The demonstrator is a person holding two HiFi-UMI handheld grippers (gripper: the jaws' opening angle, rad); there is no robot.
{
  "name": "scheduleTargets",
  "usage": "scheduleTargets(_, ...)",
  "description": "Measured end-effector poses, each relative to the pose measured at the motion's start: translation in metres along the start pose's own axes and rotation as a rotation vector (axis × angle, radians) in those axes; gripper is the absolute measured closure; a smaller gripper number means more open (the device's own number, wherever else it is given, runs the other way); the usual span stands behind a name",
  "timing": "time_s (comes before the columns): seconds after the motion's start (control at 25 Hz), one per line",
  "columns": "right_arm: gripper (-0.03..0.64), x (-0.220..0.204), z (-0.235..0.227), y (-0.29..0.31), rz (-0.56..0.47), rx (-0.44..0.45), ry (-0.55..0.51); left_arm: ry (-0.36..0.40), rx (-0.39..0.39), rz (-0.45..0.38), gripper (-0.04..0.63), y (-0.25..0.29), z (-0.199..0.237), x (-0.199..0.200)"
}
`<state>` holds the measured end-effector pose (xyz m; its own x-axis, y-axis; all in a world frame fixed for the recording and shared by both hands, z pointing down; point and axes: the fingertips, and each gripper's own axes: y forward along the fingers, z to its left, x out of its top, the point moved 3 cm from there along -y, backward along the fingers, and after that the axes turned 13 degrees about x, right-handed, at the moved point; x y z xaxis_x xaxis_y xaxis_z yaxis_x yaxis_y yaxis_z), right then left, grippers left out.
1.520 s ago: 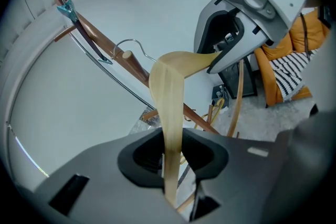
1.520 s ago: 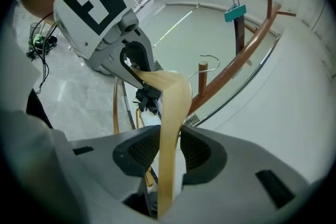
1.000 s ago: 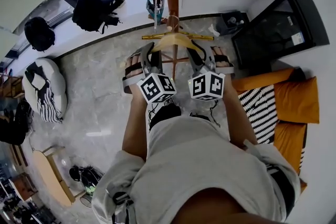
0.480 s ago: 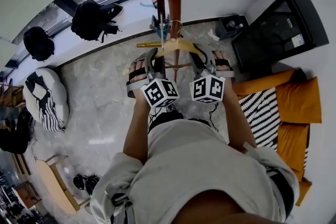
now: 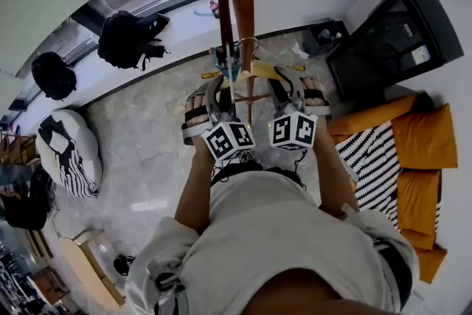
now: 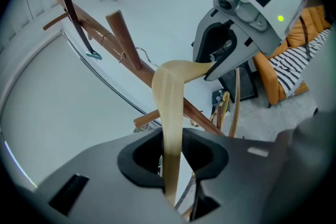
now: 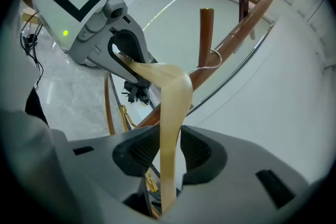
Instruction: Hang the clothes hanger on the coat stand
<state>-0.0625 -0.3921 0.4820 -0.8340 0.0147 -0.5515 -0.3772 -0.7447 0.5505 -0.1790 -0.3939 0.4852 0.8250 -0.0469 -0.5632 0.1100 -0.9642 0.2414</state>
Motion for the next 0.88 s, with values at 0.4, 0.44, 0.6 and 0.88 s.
scheduleTargets(0.4, 0.502, -0.002, 0.004, 0.004, 0.013, -0.018, -0.012, -0.008, -0.005, -0.019, 0.491, 0.003, -0.005, -0.005)
scheduleTargets(0.44, 0.502, -0.003, 0.004, 0.004, 0.018, -0.020, -0.013, -0.008, -0.005, -0.022, 0.491, 0.002, -0.006, -0.005)
scheduleTargets(0.6, 0.502, -0.003, 0.009, 0.009, 0.026, -0.026, -0.016, -0.001, 0.001, -0.018, 0.491, 0.003, -0.009, -0.011)
scheduleTargets(0.88, 0.500, -0.001, 0.012, 0.019, 0.025, -0.041, -0.028, 0.015, 0.060, -0.027, 0.489, 0.007, -0.011, -0.018)
